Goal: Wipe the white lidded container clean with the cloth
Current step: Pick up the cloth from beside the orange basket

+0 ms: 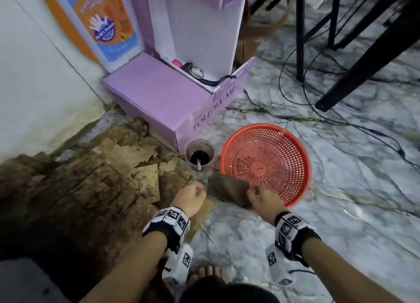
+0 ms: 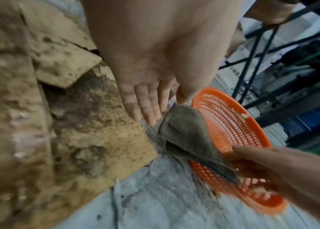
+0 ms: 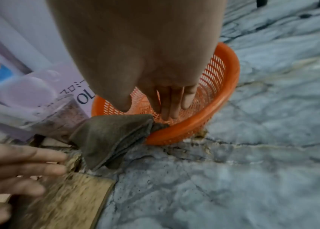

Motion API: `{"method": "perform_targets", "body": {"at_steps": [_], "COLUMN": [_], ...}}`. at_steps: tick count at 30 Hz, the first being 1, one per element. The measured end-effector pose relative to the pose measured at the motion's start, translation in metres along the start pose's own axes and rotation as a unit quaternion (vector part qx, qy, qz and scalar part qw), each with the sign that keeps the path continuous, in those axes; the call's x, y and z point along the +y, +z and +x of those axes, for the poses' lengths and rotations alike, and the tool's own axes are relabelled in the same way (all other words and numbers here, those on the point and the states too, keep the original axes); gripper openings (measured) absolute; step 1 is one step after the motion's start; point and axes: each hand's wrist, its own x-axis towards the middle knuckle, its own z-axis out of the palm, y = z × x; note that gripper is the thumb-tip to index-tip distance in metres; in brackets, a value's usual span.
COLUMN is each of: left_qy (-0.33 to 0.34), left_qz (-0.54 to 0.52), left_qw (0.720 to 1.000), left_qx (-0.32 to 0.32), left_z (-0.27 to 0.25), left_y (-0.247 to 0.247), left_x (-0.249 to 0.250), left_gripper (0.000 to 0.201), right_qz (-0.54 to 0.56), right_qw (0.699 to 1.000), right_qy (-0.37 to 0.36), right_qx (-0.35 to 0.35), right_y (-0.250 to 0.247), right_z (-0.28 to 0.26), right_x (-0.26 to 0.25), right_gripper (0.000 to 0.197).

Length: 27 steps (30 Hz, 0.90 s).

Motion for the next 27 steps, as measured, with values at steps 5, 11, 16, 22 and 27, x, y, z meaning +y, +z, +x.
{"method": "perform_targets", "body": {"at_steps": [5,11,16,22,27], "left_qy": [-0.063,-0.127,-0.117,-0.028,0.007], "left_qz": [-0.093,-0.209,-0.232,-0.173,-0.189], "left_qw": [0.994,0.97,0.965,0.98,0.969], "left_qx": [-0.003,0.009,0.029,0.097,0.16], "left_z": [0.04,0.051,0.035,-0.014,-0.071], "left_y": [0.03,0.053,0.059,0.038,0.01], "left_x": [0.006,0.012,0.01,0.019,0.033], "left_gripper": [0.034,0.049,0.057,0.052,0.071], "right_qz": [0.113,0.202,0.224,0.218,0.208], "right_qw": [0.993,0.978,0.973,0.97,0.963], "right_qy": [0.023,0.046,0.022,-0.08,-0.16], "right_qx": [-0.018,0.01,0.048,0.064,0.055], "right_y": [0.017,0.029,0.016,-0.011,-0.054], "right_z": [0.026,0.035,0.026,-0.018,-0.062], "right_x": [0.009,0.01,0.01,-0.008,-0.035], "right_gripper": [0.053,0.083,0.05,0.03,0.026]}}
